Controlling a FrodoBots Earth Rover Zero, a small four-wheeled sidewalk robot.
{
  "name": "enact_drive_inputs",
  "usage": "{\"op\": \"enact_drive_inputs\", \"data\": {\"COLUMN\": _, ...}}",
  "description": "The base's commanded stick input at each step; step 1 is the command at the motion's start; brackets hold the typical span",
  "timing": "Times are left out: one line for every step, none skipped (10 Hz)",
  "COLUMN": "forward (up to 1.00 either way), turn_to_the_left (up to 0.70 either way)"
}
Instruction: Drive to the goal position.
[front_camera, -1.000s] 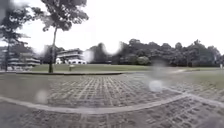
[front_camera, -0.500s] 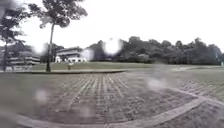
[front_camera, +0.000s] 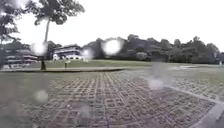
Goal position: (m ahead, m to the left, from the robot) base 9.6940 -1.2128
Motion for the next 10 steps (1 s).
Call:
{"op": "enact_drive_inputs", "data": {"forward": 0.85, "turn_to_the_left": 0.0}}
{"op": "enact_drive_inputs", "data": {"forward": 0.85, "turn_to_the_left": 0.0}}
{"op": "enact_drive_inputs", "data": {"forward": 0.85, "turn_to_the_left": 0.0}}
{"op": "enact_drive_inputs", "data": {"forward": 0.85, "turn_to_the_left": 0.0}}
{"op": "enact_drive_inputs", "data": {"forward": 0.85, "turn_to_the_left": 0.0}}
{"op": "enact_drive_inputs", "data": {"forward": 0.85, "turn_to_the_left": 0.0}}
{"op": "enact_drive_inputs", "data": {"forward": 0.85, "turn_to_the_left": 0.0}}
{"op": "enact_drive_inputs", "data": {"forward": 0.85, "turn_to_the_left": 0.0}}
{"op": "enact_drive_inputs", "data": {"forward": 0.85, "turn_to_the_left": 0.0}}
{"op": "enact_drive_inputs", "data": {"forward": 0.85, "turn_to_the_left": 0.0}}
